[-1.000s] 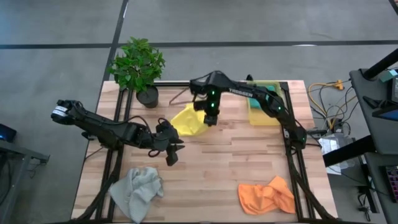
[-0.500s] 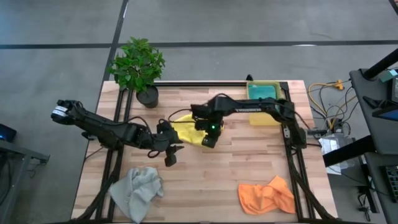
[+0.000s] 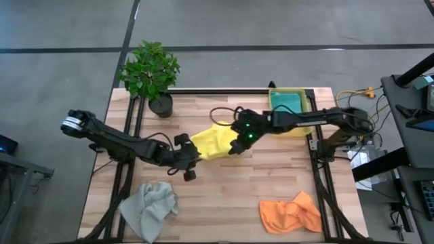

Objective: Fold microfiber towels
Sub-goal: Fold the yellow microfiber towel

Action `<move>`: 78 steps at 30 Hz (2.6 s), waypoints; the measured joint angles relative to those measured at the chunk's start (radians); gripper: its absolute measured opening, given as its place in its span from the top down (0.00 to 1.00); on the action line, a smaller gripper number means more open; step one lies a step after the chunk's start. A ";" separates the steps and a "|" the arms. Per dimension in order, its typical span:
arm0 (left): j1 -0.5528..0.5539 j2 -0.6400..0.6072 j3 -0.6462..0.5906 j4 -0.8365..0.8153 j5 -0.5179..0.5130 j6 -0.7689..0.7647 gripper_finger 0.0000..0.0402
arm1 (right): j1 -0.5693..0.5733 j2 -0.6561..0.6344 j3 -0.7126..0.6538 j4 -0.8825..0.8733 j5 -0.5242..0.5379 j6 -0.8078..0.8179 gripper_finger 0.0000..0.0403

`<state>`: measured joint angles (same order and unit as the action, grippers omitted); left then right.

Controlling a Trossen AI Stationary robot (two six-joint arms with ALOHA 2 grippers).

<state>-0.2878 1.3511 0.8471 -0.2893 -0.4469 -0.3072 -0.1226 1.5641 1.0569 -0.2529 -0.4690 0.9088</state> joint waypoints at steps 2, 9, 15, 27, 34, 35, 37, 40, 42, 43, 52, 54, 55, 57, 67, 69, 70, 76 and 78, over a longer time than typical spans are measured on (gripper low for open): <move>0.000 0.032 0.000 0.053 -0.011 0.062 0.79 | 0.000 -0.033 -0.071 0.107 0.024 0.090 0.98; 0.000 0.119 0.025 0.156 -0.171 0.161 0.79 | 0.005 -0.071 -0.217 0.397 0.111 0.294 0.98; 0.004 0.148 0.042 0.159 -0.288 0.164 0.79 | 0.005 -0.073 -0.227 0.502 0.194 0.344 0.98; 0.022 0.162 0.046 0.277 -0.329 0.163 0.79 | 0.006 -0.073 -0.227 0.626 0.293 0.449 0.98; 0.026 0.198 0.046 0.272 -0.482 0.167 0.79 | 0.007 -0.073 -0.227 0.749 0.317 0.506 0.98; 0.026 0.199 0.046 0.272 -0.511 0.167 0.79 | 0.009 -0.073 -0.227 0.749 0.317 0.510 0.98; 0.026 0.198 0.046 0.273 -0.570 0.167 0.79 | 0.013 -0.073 -0.227 0.750 0.317 0.513 0.98; 0.027 0.194 0.046 0.273 -0.619 0.167 0.79 | 0.020 -0.073 -0.227 0.753 0.316 0.517 0.98; 0.032 0.193 0.046 0.273 -0.626 0.167 0.79 | 0.025 -0.073 -0.227 0.761 0.316 0.524 0.98; 0.034 0.193 0.046 0.272 -0.626 0.167 0.79 | 0.027 -0.073 -0.227 0.763 0.316 0.526 0.98; 0.040 0.185 0.045 0.273 -0.663 0.189 0.79 | 0.043 -0.073 -0.227 0.766 0.284 0.532 0.98; 0.040 0.181 0.045 0.272 -0.663 0.217 0.80 | 0.044 -0.073 -0.227 0.765 0.265 0.532 0.98; 0.040 0.176 0.045 0.271 -0.659 0.234 0.81 | 0.044 -0.073 -0.227 0.765 0.260 0.531 0.98; 0.040 0.166 0.053 0.273 -0.625 0.255 0.86 | 0.046 -0.073 -0.227 0.761 0.259 0.530 0.98; 0.041 0.104 0.055 0.270 -0.439 0.263 1.00 | 0.046 -0.075 -0.227 0.744 0.203 0.294 0.98; 0.043 0.103 0.055 0.270 -0.390 0.262 1.00 | 0.046 -0.080 -0.227 0.740 0.202 0.230 0.98; 0.043 0.102 0.055 0.263 -0.365 0.262 1.00 | 0.046 -0.084 -0.227 0.734 0.202 0.199 0.98; 0.044 0.091 0.048 0.240 -0.223 0.260 1.00 | 0.046 -0.110 -0.227 0.704 0.202 0.027 0.92; 0.045 0.083 0.047 0.240 -0.183 0.255 1.00 | 0.047 -0.127 -0.227 0.680 0.201 -0.030 0.89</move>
<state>-0.2432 1.4341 0.8936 -0.0494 -0.6299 -0.0518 -0.0758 1.4371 0.8299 0.4266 -0.2680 0.8790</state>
